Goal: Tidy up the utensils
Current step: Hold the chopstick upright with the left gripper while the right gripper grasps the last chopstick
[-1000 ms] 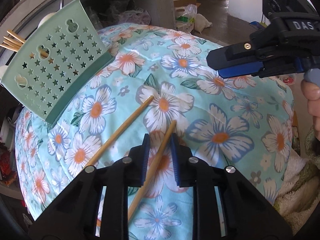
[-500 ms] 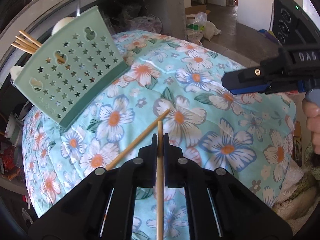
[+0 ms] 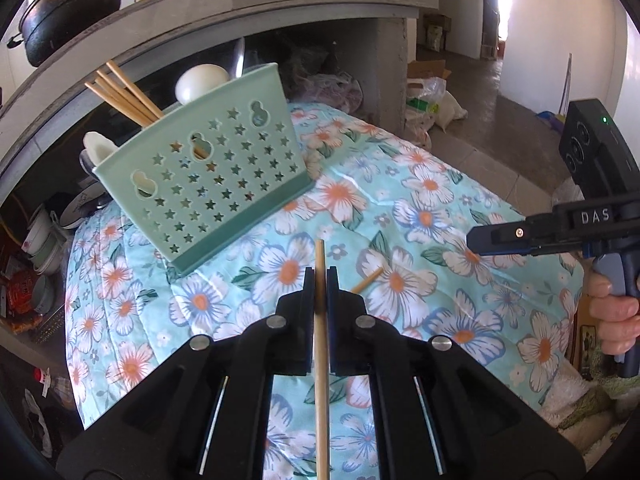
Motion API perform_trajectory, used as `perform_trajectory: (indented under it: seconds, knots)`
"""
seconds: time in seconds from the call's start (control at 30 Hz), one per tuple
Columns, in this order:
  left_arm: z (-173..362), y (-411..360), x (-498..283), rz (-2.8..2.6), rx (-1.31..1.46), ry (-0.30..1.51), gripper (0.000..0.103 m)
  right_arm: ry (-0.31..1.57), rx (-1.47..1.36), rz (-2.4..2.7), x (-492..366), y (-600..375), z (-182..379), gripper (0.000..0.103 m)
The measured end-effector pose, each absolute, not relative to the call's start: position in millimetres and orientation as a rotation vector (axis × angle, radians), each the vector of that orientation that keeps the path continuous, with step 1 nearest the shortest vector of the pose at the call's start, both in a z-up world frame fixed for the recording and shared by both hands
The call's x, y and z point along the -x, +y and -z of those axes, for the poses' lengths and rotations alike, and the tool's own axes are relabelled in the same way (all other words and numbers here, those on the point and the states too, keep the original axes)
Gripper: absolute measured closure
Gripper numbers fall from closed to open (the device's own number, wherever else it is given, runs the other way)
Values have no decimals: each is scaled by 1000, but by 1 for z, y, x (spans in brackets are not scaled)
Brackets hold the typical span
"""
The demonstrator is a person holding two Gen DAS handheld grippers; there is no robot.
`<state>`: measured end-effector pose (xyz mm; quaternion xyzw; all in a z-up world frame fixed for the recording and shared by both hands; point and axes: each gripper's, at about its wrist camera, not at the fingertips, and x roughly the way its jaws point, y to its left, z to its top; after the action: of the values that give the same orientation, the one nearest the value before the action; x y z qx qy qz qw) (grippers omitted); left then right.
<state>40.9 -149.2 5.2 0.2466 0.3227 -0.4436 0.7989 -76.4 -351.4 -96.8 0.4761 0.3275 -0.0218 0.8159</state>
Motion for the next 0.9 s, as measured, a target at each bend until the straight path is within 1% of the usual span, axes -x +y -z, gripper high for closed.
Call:
perform_trajectory:
  seconds: [0.9]
  knots:
    - [-18, -136, -54, 902, -458, 666, 99, 699, -1015, 42, 74, -346, 95, 56]
